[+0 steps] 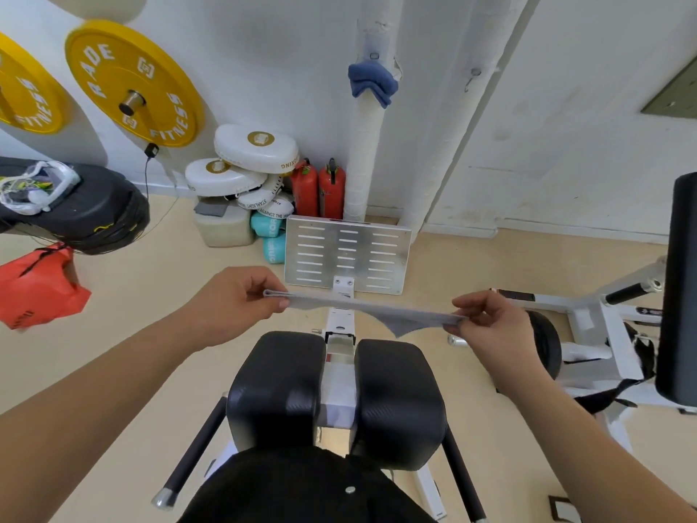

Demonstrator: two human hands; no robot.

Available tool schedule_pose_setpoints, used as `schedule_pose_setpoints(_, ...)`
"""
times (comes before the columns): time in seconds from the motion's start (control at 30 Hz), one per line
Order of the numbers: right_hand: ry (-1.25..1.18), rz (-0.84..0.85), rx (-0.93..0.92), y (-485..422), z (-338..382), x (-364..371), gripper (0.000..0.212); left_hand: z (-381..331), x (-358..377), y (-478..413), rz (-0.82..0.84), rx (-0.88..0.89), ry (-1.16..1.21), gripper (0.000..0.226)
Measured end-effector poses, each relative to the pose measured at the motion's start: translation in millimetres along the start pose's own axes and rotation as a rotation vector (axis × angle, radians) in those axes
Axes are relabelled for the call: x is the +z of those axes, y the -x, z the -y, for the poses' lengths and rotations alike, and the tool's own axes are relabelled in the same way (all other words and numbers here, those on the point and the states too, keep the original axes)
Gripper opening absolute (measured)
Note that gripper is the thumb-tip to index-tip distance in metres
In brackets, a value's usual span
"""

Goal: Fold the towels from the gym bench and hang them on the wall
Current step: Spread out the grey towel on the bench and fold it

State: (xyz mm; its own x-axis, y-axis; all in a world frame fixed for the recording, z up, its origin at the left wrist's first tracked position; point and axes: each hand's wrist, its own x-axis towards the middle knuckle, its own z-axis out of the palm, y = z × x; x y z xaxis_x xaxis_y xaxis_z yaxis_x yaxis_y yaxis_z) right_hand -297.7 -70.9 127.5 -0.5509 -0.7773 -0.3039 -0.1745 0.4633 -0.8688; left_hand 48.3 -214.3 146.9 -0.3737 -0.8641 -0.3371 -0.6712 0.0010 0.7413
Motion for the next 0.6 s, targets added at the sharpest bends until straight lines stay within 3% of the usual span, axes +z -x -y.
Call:
schedule_pose_setpoints(0.2, 0.396, 0.255, -0.010, 43.8, -71.8, 49.9, 0.039, 86.8, 33.3, 26.4, 0.155, -0.083, -0.098, 0.009)
schedule_pose_setpoints(0.37, 0.702, 0.480, 0.074, 65.0, -123.6, 80.6, 0.007, 132.4, 62.8, 49.2, 0.234, -0.127, -0.172, 0.014)
schedule_pose_setpoints(0.6, 0.509, 0.412, -0.010, 80.1, -119.0, 100.9, 0.010, 151.5, 59.0, 86.0, 0.023, -0.157, -0.168, 0.027)
